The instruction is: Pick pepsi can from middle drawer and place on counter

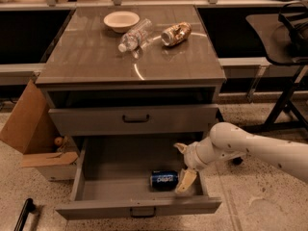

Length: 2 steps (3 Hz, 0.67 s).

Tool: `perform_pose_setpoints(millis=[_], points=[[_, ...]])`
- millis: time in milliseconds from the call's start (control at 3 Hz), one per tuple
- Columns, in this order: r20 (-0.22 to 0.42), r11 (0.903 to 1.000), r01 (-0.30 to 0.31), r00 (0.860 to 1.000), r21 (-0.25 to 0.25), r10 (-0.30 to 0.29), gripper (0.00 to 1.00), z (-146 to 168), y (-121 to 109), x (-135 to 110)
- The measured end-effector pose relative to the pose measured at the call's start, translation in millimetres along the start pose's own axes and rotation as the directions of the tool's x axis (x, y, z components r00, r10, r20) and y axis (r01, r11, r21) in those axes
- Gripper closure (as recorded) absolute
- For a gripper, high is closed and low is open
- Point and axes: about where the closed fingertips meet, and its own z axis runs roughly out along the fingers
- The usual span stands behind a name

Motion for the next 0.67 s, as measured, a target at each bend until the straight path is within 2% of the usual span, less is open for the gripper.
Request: perform_pose_setpoints(millis=[333,667], points=[[0.014,0.9999,-0.015,1.0,0.005,0.014,0.0,25,-22,7],[0.005,0.9998,-0.019,1.0,0.009,0.019,0.0,44,-33,11]])
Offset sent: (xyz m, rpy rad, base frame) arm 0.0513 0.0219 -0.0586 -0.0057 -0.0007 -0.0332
